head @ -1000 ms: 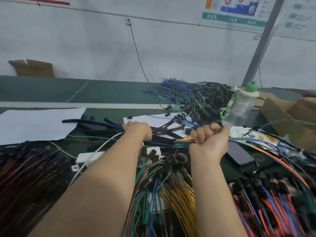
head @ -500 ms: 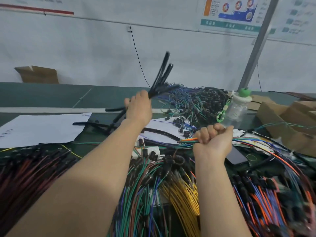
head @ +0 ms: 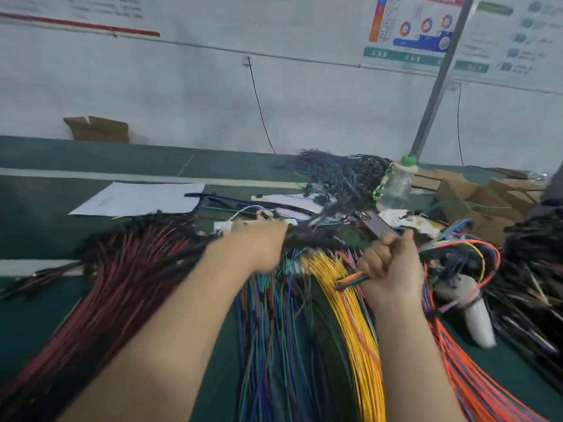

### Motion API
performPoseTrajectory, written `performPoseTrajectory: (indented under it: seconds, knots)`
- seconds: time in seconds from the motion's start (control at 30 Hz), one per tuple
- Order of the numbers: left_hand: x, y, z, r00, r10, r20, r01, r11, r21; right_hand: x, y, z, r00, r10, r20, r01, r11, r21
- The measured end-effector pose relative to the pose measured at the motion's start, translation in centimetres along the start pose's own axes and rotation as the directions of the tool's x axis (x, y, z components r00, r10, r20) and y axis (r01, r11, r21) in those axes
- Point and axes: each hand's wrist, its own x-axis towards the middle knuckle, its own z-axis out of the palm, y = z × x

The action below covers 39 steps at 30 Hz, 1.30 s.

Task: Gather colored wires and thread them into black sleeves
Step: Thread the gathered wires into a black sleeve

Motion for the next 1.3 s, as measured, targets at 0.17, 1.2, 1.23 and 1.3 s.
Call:
performPoseTrajectory:
  seconds: [0.17, 1.2, 1.23, 1.3]
  knots:
    - [-4.6, -1.1, 8.9, 0.996, -0.093, 0.014, 0.093, 0.993, -0.068, -5.4, 2.1, -1.7, 0.998, -0.005, -0.068, 0.000, 0.997, -0.081]
    - [-11.3, 4.9, 8.7, 0.786, -0.367, -0.497, -0.290, 0.490, -0.822, -9.1, 5.8, -2.6, 0.998, 0.069, 0.013, -0.060, 0.937, -0.345]
    - [-11.0, 5.4, 9.3, 0.865, -0.358, -0.352, -0.273, 0.254, -0.928, -9.2, 6.1, -2.5, 0.995, 0.098, 0.028, -0.081, 0.927, -0.366]
    - [-10.5, 5.9, 10.2, 0.937, -0.256, -0.236, -0.270, -0.106, -0.957, -9.6, 6.5, -2.3, 0.982, 0.176, 0.071, -0.132, 0.901, -0.413]
